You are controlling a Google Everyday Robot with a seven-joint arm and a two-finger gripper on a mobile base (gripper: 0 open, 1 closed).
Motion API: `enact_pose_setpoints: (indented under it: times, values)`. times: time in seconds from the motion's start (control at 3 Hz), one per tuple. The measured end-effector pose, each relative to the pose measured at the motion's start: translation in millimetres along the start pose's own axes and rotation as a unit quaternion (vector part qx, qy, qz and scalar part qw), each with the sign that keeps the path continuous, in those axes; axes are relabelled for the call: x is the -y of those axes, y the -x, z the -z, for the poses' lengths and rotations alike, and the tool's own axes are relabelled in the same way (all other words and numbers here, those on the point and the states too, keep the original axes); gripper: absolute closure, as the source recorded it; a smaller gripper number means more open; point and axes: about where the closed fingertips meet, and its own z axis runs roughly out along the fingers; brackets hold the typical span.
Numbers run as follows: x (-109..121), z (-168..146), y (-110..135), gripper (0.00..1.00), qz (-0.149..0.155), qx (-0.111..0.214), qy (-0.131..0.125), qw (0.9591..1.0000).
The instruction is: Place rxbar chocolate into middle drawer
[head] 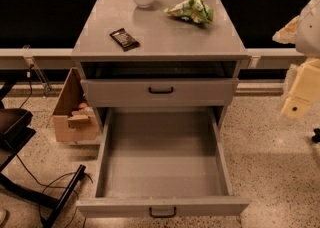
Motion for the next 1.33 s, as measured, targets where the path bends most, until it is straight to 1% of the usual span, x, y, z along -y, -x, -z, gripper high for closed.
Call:
enact_pose_setpoints:
  times: [0.33, 0.67, 1.0, 1.33]
  values:
    - [0.0, 0.0, 0.0, 0.0, 0.0, 0.0, 0.0, 1.0]
    - [6.5, -13.1, 4.4, 0.0, 0.0, 0.024, -0.01, 0.9997]
    - [52.6, -69.1, 29.4, 0.0, -0.041, 0.111, -0.03, 0.9925]
    - [95.8, -95.8, 58.9, 0.0, -0.081, 0.161, -0.038, 0.9829]
